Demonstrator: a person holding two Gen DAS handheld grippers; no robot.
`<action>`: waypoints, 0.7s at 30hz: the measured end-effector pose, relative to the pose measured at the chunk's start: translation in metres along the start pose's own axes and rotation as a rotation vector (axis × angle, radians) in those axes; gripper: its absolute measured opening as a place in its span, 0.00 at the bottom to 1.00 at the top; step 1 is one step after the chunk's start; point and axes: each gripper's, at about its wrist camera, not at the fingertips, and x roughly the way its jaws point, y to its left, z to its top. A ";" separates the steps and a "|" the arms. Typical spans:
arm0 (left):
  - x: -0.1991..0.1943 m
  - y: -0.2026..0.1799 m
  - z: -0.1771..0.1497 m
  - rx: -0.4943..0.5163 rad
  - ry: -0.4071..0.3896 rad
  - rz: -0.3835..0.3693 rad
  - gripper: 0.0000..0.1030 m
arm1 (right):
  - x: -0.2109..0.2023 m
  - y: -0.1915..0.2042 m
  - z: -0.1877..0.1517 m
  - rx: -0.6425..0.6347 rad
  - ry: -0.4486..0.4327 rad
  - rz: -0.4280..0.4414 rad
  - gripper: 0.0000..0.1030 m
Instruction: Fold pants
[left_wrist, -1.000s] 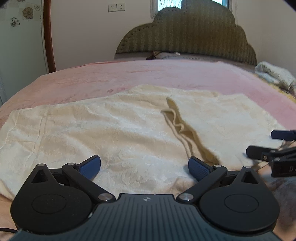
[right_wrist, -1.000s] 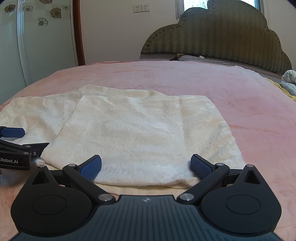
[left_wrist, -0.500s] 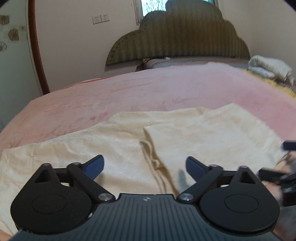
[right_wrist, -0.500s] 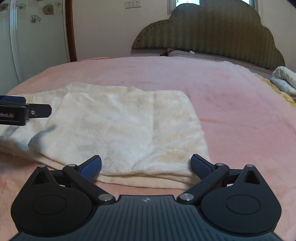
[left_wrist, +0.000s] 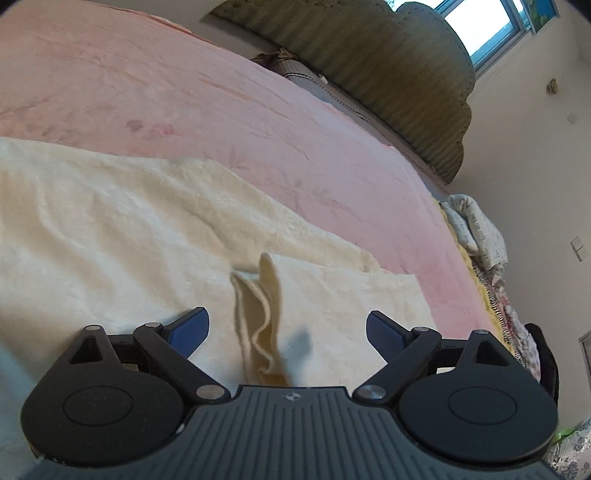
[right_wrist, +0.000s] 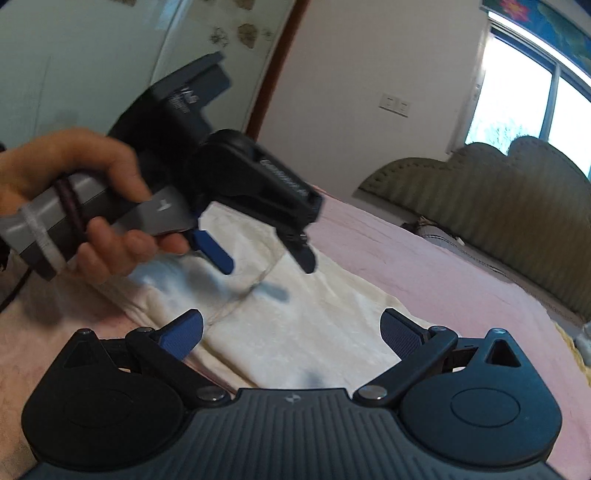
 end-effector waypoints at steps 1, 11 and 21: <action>0.003 0.000 0.000 0.004 -0.020 -0.001 0.77 | 0.004 0.006 0.000 -0.022 0.006 0.012 1.00; 0.013 -0.011 -0.004 0.048 -0.071 0.011 0.09 | 0.007 -0.004 -0.008 0.063 0.033 0.002 1.00; 0.012 -0.034 -0.011 0.258 -0.093 0.215 0.43 | 0.033 -0.020 -0.013 0.183 0.167 0.010 1.00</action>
